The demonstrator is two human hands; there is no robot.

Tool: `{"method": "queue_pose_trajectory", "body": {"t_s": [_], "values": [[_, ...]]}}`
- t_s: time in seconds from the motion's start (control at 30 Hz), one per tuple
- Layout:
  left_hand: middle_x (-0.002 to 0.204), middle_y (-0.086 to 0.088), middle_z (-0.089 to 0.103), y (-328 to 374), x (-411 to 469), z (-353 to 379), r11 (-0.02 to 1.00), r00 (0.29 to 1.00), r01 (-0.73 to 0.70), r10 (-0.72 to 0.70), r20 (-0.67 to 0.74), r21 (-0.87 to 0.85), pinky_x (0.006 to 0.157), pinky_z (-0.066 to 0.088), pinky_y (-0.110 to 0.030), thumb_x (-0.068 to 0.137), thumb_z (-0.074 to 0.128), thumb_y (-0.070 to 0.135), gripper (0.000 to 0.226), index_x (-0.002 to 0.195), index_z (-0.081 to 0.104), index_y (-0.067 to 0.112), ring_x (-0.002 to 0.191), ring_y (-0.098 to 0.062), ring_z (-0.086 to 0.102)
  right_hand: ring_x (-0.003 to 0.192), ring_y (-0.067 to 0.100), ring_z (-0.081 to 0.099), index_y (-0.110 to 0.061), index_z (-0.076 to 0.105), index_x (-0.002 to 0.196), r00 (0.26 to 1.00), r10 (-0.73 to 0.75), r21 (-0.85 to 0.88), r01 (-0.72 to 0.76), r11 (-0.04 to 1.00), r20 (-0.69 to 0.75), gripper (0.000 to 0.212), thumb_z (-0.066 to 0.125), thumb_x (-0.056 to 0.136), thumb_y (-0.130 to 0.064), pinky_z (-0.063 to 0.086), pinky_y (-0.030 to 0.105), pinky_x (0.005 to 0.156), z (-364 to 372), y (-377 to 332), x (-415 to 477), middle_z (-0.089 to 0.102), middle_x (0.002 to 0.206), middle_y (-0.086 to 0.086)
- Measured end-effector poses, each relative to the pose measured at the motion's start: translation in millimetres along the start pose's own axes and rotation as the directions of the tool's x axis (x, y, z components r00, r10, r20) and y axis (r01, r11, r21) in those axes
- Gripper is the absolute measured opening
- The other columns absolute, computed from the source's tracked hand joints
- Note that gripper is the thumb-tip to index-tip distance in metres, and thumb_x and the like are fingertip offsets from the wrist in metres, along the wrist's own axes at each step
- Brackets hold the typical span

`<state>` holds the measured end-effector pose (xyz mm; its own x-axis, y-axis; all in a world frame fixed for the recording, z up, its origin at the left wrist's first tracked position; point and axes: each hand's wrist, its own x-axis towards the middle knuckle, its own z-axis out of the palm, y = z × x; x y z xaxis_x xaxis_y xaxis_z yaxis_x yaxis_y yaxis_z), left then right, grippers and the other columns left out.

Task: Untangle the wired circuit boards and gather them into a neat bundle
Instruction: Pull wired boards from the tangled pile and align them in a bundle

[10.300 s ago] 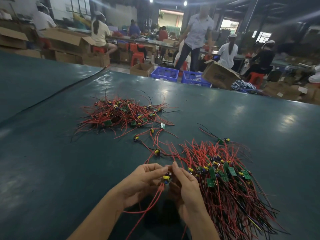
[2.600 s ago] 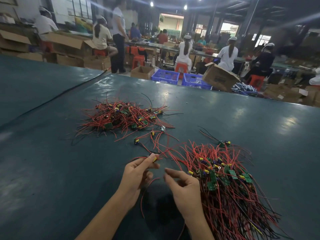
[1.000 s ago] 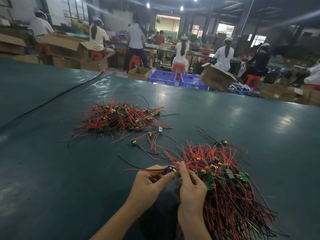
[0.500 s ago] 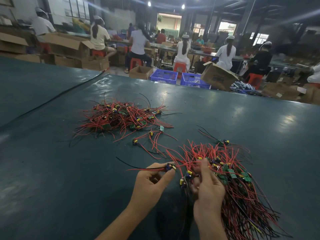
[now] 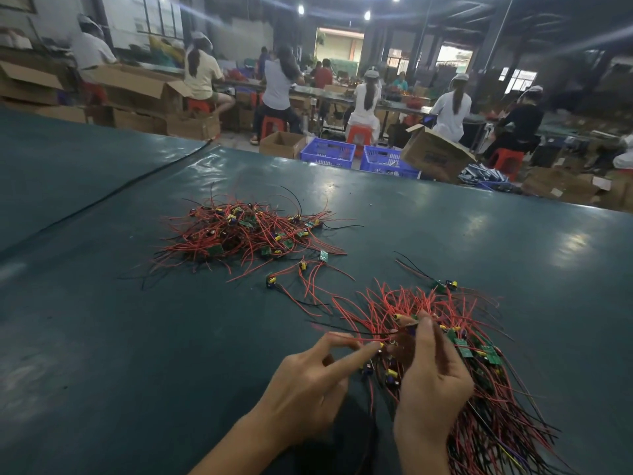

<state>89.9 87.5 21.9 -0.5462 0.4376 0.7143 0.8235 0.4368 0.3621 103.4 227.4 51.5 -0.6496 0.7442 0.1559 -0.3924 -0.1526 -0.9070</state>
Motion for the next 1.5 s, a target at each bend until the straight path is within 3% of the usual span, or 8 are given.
{"method": "queue_pose_trajectory", "body": {"t_s": [0.17,0.4,0.63,0.83,1.0,1.13,1.37,1.5], "values": [[0.093,-0.001,0.066,-3.5,-0.4,0.8,0.996,0.992,-0.075,0.071,-0.102,-0.037,0.050,0.047,-0.021,0.079,0.061,0.004,0.024,0.095,0.075,0.015,0.058,-0.010,0.056,0.058,0.006,0.062,-0.021,0.074,0.091,0.991,-0.126,-0.071,0.123,0.990,-0.042,0.020,0.055,0.097,-0.024,0.053,0.019,0.052,-13.5,-10.6,13.9,0.069,0.065,-0.004],[0.065,0.006,0.052,-14.3,-3.2,-14.5,0.978,0.968,0.072,-0.116,-0.222,-0.198,0.049,0.041,-0.028,0.080,0.060,0.013,0.004,0.077,0.063,0.013,0.054,-0.014,0.047,0.039,0.008,0.030,-0.020,0.061,0.058,0.900,-0.334,-0.318,0.415,0.853,0.280,0.043,0.050,0.091,-0.046,0.022,0.024,0.038,-19.1,-18.2,13.4,0.038,0.045,0.003],[0.051,-0.001,0.034,-21.7,-4.4,-12.2,0.913,0.886,0.230,-0.340,-0.314,-0.337,0.045,0.027,-0.029,0.091,0.046,0.026,0.042,0.054,0.035,0.010,0.046,-0.016,0.033,0.039,0.007,0.032,-0.016,0.058,0.055,0.821,-0.451,-0.301,0.554,0.776,0.349,0.039,0.056,0.091,-0.031,0.024,0.019,0.038,-23.0,-26.3,16.6,0.040,0.045,-0.005],[0.048,-0.015,0.036,-28.6,-6.0,-8.3,0.862,0.875,0.334,-0.434,-0.215,-0.382,0.045,0.030,-0.047,0.093,0.040,0.036,0.057,0.052,0.037,-0.004,0.044,-0.030,0.035,0.054,0.012,0.050,-0.019,0.078,0.083,0.860,-0.304,-0.741,0.508,0.440,0.409,0.009,0.071,0.087,-0.025,0.038,0.026,0.046,-26.4,-17.8,21.5,0.052,0.062,-0.008],[0.061,-0.002,0.051,-38.4,-0.9,-7.2,0.855,0.813,0.441,-0.509,-0.282,-0.271,0.060,0.043,-0.043,0.092,0.042,0.038,0.047,0.061,0.052,0.005,0.062,-0.021,0.049,0.062,0.020,0.060,-0.014,0.078,0.092,0.833,-0.350,-0.656,0.553,0.514,0.428,0.010,0.072,0.084,-0.017,0.046,0.030,0.055,-15.2,-7.5,5.2,0.062,0.071,-0.003],[0.109,0.006,0.058,-69.0,10.9,-1.5,0.800,0.764,0.599,-0.579,-0.286,-0.019,0.094,0.041,-0.032,0.086,0.063,0.025,0.007,0.091,0.066,0.021,0.104,-0.013,0.049,0.055,0.010,0.055,-0.012,0.077,0.094,0.745,-0.347,-0.495,0.649,0.578,0.570,0.011,0.073,0.084,-0.010,0.046,0.030,0.051,-0.9,7.7,-14.2,0.058,0.066,-0.006],[0.151,-0.007,0.038,-124.6,28.1,-12.2,0.713,0.750,0.658,-0.649,-0.128,0.240,0.110,0.027,-0.045,0.086,0.066,0.025,0.017,0.103,0.068,0.025,0.139,-0.027,0.030,0.060,0.000,0.048,-0.015,0.075,0.106,0.707,-0.211,-0.492,0.645,0.584,0.675,0.018,0.069,0.089,-0.016,0.049,0.029,0.055,1.9,36.7,-26.2,0.054,0.070,-0.014],[0.137,0.000,0.053,-130.0,27.9,-16.3,0.669,0.708,0.663,-0.706,0.009,0.336,0.105,0.029,-0.041,0.091,0.058,0.032,0.027,0.114,0.067,0.021,0.128,-0.023,0.042,0.070,0.005,0.058,-0.016,0.073,0.113,0.731,-0.160,-0.518,0.603,0.606,0.664,0.023,0.067,0.091,-0.020,0.053,0.033,0.066,0.8,42.0,-24.4,0.063,0.078,-0.011]]}}
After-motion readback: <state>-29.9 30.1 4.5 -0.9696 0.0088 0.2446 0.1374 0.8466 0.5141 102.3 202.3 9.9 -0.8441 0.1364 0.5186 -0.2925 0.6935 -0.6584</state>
